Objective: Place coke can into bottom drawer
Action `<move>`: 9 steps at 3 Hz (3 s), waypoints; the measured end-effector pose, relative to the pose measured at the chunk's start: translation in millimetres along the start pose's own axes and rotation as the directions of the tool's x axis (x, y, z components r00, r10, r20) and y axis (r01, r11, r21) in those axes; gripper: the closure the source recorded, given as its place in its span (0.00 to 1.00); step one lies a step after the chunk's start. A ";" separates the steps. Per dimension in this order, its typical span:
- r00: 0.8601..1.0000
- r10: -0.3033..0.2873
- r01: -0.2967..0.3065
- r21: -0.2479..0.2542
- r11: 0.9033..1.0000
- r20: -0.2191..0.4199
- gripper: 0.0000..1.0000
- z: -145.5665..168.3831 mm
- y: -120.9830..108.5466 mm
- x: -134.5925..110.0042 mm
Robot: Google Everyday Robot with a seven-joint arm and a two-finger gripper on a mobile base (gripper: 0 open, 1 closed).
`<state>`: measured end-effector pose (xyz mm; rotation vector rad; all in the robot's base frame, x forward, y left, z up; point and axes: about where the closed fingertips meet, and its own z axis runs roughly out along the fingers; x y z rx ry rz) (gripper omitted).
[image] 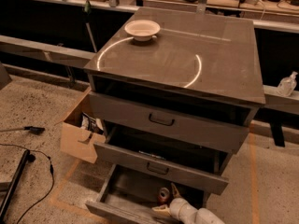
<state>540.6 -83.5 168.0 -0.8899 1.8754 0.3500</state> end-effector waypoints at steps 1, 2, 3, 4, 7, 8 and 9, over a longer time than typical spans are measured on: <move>1.000 0.008 -0.008 0.003 1.000 -0.017 0.00 -5.5 -0.1 3.2; 0.999 0.029 -0.029 0.008 1.000 -0.028 0.00 -26.7 -3.2 4.0; 0.995 0.104 -0.105 0.031 0.994 0.010 0.00 -54.7 -6.4 -4.9; 0.980 0.197 -0.199 0.062 0.978 0.036 0.00 -87.6 -10.4 -9.5; 0.962 0.272 -0.269 0.095 0.958 -0.026 0.59 -181.7 -25.1 -20.3; 0.949 0.294 -0.289 0.060 0.956 -0.112 0.84 -219.4 -40.3 -16.9; 0.945 0.293 -0.287 0.061 0.956 -0.147 0.88 -234.5 -44.4 -4.0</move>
Offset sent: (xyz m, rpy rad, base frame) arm -0.0364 -0.0477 0.0286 0.0047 0.0578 -0.0491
